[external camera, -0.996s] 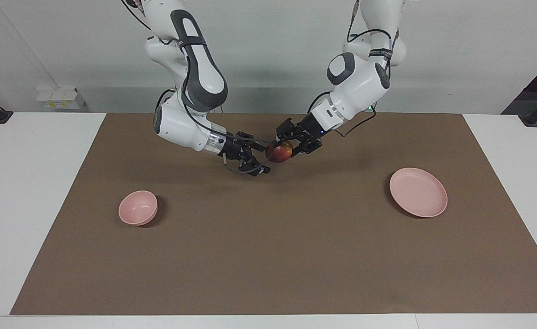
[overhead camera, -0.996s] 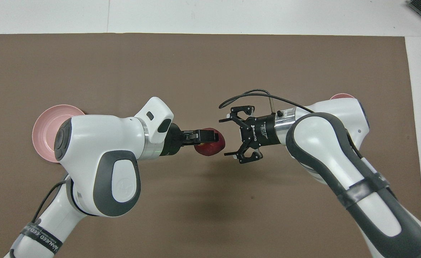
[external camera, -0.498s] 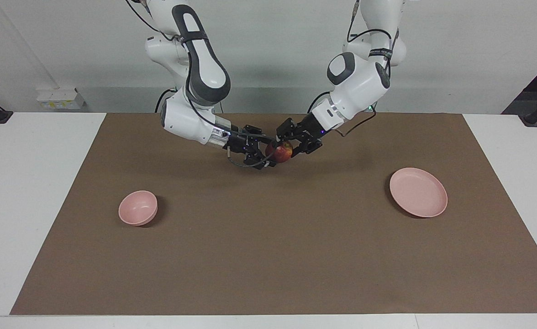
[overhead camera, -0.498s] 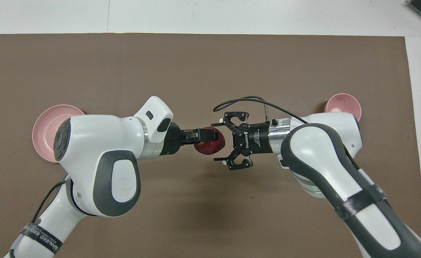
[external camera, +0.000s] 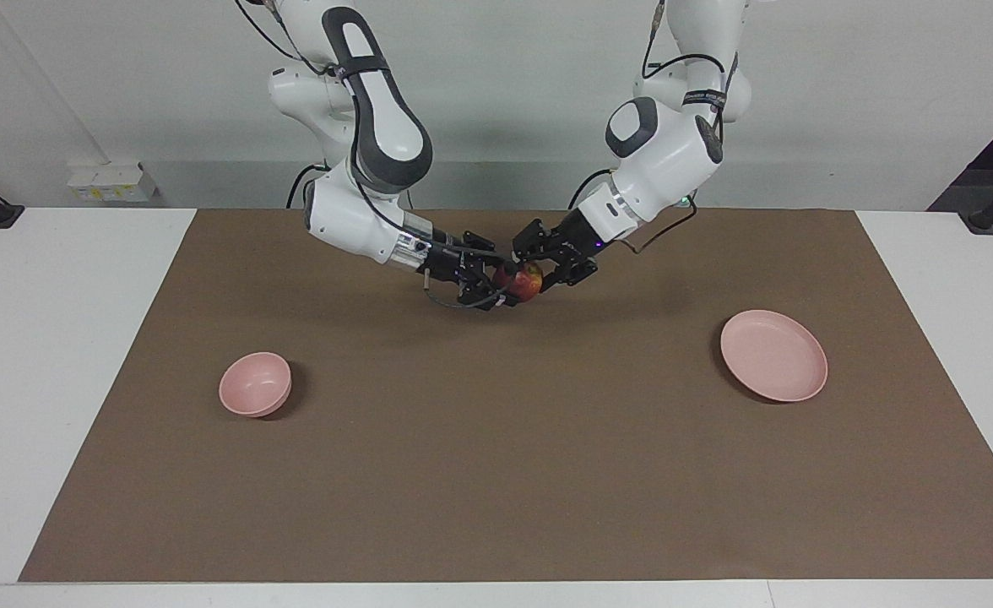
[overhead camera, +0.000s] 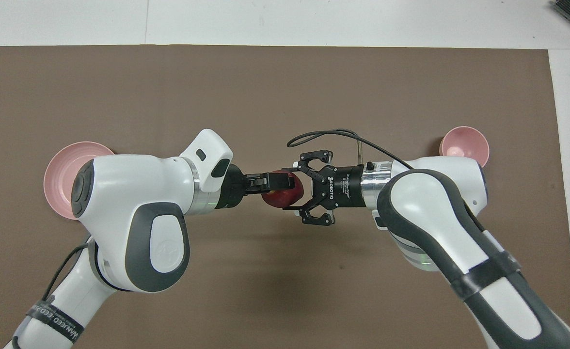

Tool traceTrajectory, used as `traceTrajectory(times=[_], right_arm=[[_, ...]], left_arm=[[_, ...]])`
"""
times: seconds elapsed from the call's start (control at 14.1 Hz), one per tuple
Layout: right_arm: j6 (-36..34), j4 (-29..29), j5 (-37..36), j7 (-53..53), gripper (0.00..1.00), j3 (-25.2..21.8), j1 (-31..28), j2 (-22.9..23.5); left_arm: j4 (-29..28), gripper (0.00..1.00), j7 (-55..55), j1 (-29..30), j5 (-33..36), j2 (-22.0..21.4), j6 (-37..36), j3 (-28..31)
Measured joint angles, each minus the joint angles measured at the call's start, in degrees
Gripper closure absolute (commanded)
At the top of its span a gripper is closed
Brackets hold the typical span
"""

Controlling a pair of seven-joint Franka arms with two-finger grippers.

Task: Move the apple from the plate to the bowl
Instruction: 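Close the right gripper on the apple held by the left gripper, then open the left gripper and pull it back from the apple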

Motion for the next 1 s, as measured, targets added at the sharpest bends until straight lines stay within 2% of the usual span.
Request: traceTrajectory(times=[0.14,0.21,0.43,0.5,0.57,1.0], right_arm=[[0.1,0.0,0.0,0.0,1.0,0.0,0.0,0.0],[0.1,0.0,0.0,0.0,1.0,0.0,0.0,0.0],[0.2,0.0,0.0,0.0,1.0,0.0,0.1,0.0],[0.2,0.1,0.0,0.0,1.0,0.0,0.1,0.0],[0.2,0.1,0.0,0.0,1.0,0.0,0.1,0.0],[1.4,0.4,0.0,0.0,1.0,-0.1,0.0,0.0]], left_arm=[[0.0,1.0,0.0,0.0,0.0,0.0,0.0,0.0],[0.0,0.87,0.0,0.0,0.0,0.0,0.1,0.0],[0.0,0.34,0.1,0.0,0.0,0.0,0.1,0.0],[0.0,0.07,0.1,0.0,0.0,0.0,0.1,0.0],[0.1,0.0,0.1,0.0,0.1,0.0,0.1,0.0],[1.7,0.0,0.1,0.0,1.8,-0.1,0.1,-0.1]])
